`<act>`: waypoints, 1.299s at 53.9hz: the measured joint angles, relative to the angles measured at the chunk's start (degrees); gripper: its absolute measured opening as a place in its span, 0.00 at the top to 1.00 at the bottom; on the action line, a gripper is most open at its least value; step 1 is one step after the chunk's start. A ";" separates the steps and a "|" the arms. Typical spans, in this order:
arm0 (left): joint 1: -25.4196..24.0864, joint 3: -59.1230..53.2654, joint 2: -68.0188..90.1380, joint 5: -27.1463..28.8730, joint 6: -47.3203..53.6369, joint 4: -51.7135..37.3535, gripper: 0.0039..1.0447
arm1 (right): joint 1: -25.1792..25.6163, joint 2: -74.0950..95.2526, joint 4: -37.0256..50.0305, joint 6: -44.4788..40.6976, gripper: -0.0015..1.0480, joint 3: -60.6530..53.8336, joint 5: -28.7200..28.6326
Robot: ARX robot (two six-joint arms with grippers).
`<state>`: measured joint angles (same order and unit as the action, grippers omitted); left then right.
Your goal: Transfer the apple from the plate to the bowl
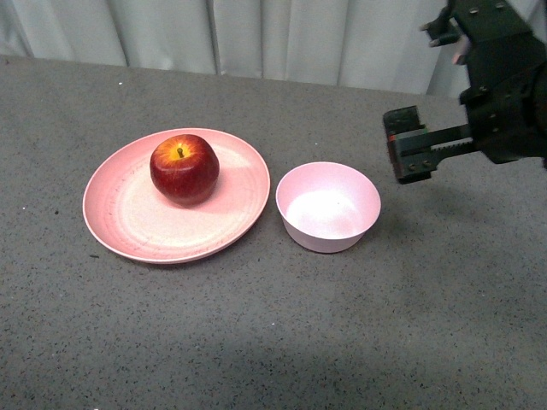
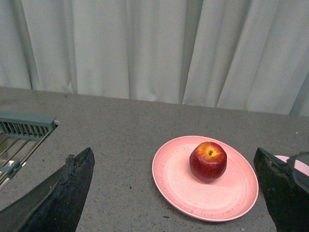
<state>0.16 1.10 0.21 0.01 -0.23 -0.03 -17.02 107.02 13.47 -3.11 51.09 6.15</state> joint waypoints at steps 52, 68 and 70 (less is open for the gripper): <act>0.00 0.00 -0.04 0.11 0.00 0.00 0.06 | 13.68 -43.15 43.95 2.47 0.99 -45.88 -3.45; 0.00 0.00 -0.04 0.11 -0.02 0.00 0.06 | 16.87 -57.66 33.24 2.51 0.99 -49.33 -5.90; 0.00 0.00 -0.04 0.11 0.00 0.00 0.06 | 16.87 -59.87 31.36 2.51 0.99 -49.70 -5.90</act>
<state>0.16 1.10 0.16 0.12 -0.23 -0.03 -0.14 47.16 44.84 -0.60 1.39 0.25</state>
